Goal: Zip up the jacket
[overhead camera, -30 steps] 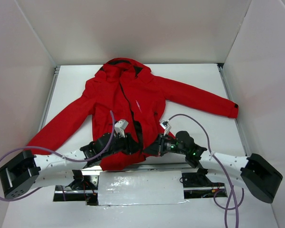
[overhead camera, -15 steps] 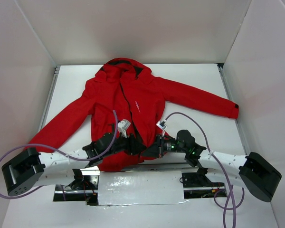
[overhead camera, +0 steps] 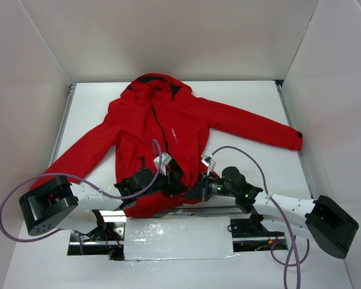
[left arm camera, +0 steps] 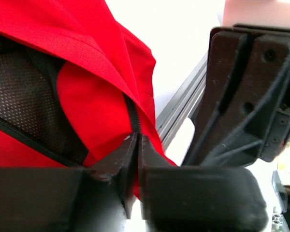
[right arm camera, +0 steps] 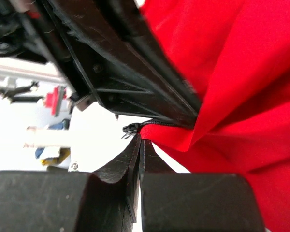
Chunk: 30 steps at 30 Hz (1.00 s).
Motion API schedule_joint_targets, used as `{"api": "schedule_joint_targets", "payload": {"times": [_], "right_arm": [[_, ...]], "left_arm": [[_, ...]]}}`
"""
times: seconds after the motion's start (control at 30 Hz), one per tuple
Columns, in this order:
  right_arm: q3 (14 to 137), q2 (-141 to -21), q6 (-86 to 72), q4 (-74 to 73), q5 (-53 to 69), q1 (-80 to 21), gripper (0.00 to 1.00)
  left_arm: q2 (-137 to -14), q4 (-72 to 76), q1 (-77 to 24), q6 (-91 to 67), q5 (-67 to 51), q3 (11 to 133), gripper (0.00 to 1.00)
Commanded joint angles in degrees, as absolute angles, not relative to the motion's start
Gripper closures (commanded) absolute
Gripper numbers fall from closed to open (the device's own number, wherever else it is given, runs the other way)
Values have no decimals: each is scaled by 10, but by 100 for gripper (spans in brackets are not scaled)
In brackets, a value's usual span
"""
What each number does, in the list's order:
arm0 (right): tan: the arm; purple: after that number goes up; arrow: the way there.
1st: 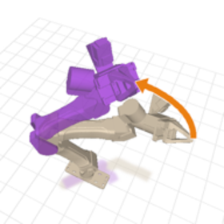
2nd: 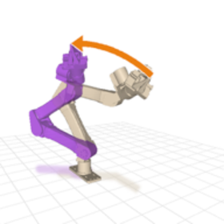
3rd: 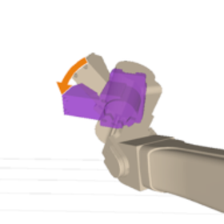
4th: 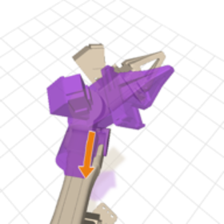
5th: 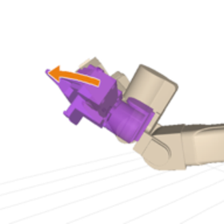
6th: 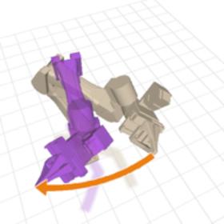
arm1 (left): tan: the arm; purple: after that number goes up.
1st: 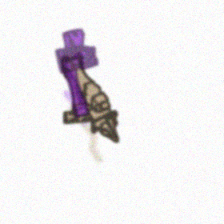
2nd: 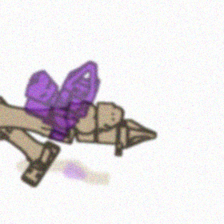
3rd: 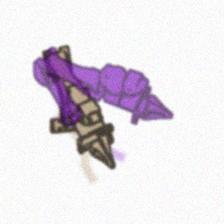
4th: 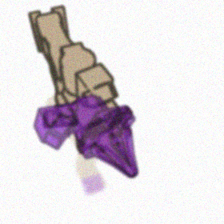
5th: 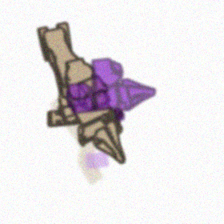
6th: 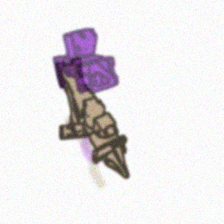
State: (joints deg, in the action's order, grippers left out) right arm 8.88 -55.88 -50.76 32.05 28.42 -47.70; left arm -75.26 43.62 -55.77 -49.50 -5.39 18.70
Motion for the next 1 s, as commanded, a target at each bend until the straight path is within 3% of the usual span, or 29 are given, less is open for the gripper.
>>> {"api": "schedule_joint_targets", "payload": {"times": [0.0,0.03,0.13,0.27,0.5,0.6,0.73,0.8,0.83,0.93,0.97], "right_arm": [[91,-540,-486,278,229,-477,96],[92,-537,-486,269,223,-477,88],[92,-524,-480,229,200,-477,67],[89,-511,-476,199,179,-478,56],[105,-522,-471,180,158,-484,45],[132,-528,-466,123,94,-509,40],[162,-531,-477,73,5,-558,41],[184,-532,-485,36,-63,-577,44],[193,-535,-487,26,-82,-596,46],[237,-557,-498,-36,-147,-599,55],[245,-562,-502,-46,-167,-598,57]], "left_arm": [[-764,465,-559,-492,-59,207,93],[-765,453,-560,-492,-56,208,99],[-765,435,-560,-494,-41,215,100],[-755,452,-560,-498,-31,207,100],[-768,461,-560,-499,-37,215,100],[-773,441,-560,-501,-30,220,100],[-780,404,-560,-507,-3,225,100],[-773,368,-560,-519,42,233,95],[-769,331,-560,-524,59,236,76],[-752,259,-560,-551,120,243,34],[-751,238,-560,-572,137,249,29]]}}
